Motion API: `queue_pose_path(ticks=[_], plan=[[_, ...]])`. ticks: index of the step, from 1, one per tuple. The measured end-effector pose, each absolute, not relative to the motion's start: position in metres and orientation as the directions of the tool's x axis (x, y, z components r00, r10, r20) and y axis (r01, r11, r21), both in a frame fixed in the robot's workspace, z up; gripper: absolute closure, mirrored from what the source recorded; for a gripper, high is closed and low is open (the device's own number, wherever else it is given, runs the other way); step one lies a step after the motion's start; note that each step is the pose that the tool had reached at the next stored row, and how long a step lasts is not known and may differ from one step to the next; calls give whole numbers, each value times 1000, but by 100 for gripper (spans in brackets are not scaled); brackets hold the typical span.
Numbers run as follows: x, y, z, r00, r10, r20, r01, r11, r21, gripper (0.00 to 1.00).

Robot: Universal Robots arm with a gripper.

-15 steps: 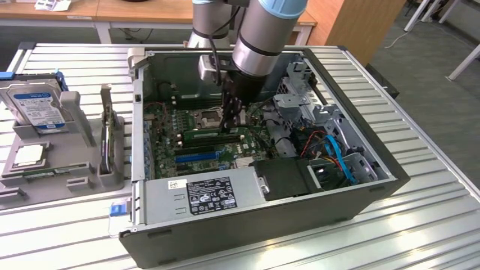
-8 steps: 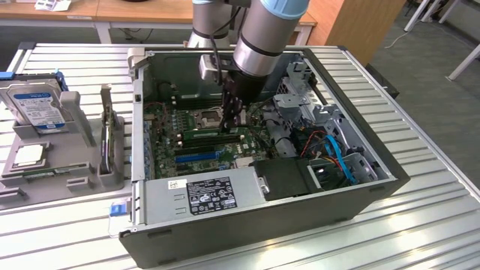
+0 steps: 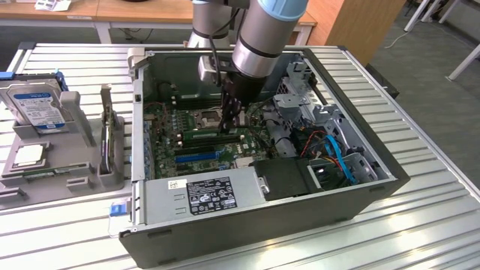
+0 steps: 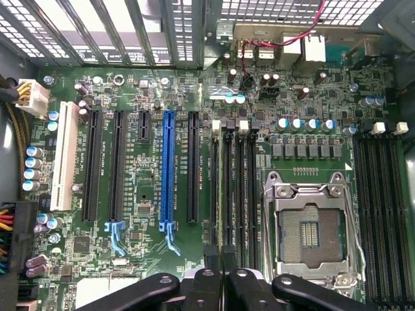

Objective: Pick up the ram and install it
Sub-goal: 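Insert the ram into the slot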

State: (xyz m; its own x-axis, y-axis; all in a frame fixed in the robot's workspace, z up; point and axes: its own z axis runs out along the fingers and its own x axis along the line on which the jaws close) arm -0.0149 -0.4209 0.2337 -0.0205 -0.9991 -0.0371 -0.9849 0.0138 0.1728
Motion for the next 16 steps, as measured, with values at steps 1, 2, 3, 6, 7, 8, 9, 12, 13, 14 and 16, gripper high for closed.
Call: queue_pose_path(ticks=[1,2,3,6,7,8,9,12,13,14,16], plan=[[-15,-421,233,-20,-999,-37,-985,14,173,89],[-15,-421,232,-21,-999,-37,-985,14,173,89],[-15,-421,232,-20,-999,-37,-985,14,173,89],[-15,-421,230,-21,-999,-37,-985,14,173,89],[-15,-421,230,-21,-999,-37,-985,14,173,89],[-15,-421,230,-21,-999,-37,-985,14,173,89],[-15,-421,230,-21,-999,-37,-985,14,173,89],[-15,-421,230,-21,-999,-37,-985,14,173,89],[-15,-421,229,-21,-999,-37,-985,14,173,89],[-15,-421,229,-21,-999,-37,-985,14,173,89],[-15,-421,229,-20,-999,-37,-985,14,173,89]])
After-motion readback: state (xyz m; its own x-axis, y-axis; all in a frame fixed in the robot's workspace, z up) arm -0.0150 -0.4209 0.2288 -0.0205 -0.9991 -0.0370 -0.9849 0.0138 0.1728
